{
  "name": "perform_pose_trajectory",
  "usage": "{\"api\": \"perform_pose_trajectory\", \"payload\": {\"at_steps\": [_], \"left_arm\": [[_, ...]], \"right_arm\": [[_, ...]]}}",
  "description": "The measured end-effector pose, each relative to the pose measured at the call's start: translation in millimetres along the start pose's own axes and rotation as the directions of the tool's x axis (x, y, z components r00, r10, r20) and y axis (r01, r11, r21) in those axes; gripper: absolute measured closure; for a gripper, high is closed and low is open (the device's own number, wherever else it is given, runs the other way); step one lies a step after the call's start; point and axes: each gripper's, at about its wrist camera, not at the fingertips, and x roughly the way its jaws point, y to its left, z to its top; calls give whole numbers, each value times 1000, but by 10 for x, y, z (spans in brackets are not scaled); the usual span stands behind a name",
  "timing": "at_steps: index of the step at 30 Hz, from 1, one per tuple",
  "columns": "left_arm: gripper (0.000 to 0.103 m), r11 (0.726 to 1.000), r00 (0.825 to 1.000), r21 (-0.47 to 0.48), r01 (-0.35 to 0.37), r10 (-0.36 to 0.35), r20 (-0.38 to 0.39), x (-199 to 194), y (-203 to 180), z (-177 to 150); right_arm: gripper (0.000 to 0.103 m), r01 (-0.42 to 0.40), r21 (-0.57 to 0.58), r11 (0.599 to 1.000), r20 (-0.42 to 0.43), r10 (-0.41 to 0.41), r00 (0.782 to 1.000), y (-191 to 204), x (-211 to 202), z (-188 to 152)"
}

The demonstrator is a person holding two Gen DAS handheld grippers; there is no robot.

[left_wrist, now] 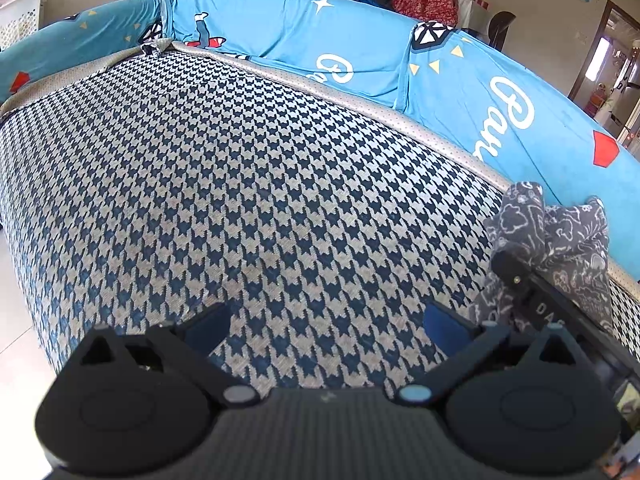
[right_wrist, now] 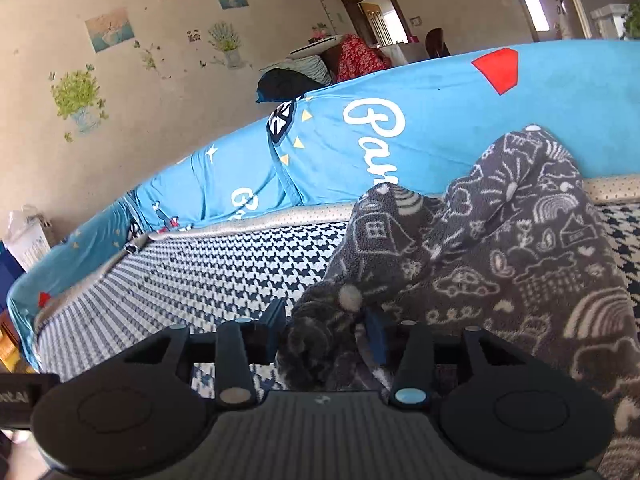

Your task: Fold clothes

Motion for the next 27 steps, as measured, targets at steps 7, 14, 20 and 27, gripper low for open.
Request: {"api": "perform_pose_trajectory", "payload": {"at_steps": [7,14,20,27], "left_arm": [[0,1000,1000,-14,0,0,4,-6,23,17],[0,1000,1000,-11,2,-2,-1,-15,16,17],[0,1000,1000,6,-1,1,-19,8,-35,23],[0,1000,999,14,13,-13,-29,27,-65,32]], "right_arm": [[53,57,-129,990,13,-56,998,180,-43,7],[54,26,-1,1000,87,-26,996,68,-195,169],[53,8,-32,999,-41,-9,999,77,37,-30],[52,3,-56,998,-19,-4,1000,113,-241,59]]}}
